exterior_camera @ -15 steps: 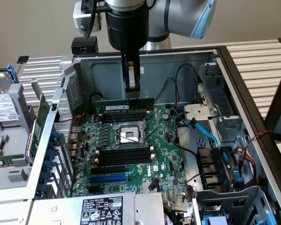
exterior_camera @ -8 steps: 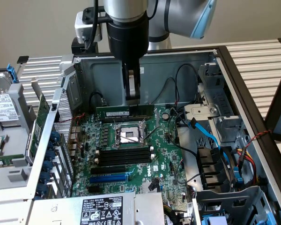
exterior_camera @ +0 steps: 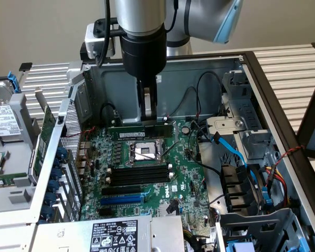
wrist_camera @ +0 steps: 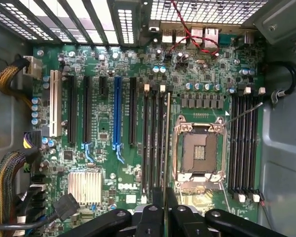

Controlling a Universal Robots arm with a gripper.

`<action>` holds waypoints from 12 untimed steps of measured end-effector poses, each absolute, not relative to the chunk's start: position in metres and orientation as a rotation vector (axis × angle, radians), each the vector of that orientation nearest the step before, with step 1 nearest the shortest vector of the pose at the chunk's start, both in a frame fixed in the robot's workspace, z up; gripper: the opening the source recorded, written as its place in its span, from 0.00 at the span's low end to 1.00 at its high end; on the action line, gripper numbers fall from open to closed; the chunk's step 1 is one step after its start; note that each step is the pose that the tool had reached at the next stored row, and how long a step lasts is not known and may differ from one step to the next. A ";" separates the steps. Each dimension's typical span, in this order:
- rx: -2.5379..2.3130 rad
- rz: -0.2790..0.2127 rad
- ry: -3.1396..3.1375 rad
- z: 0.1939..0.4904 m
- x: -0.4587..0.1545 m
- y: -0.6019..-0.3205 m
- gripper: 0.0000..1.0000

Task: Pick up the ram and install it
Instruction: 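Insert the ram into the slot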

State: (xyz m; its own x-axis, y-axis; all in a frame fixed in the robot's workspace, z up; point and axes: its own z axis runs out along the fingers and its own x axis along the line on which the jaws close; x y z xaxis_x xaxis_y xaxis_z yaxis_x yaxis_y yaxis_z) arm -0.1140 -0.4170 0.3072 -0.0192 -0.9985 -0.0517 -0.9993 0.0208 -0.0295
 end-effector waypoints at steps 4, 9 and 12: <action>-2.162 0.014 2.207 0.302 -0.115 -0.417 0.14; -2.166 0.006 2.211 0.298 -0.115 -0.420 0.14; -2.165 0.004 2.209 0.295 -0.117 -0.422 0.14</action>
State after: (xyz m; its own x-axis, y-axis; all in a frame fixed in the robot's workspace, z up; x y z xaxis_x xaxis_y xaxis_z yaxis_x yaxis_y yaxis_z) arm -0.1167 -0.4216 0.2946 -0.0199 -0.9991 -0.0362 -0.9993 0.0210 -0.0321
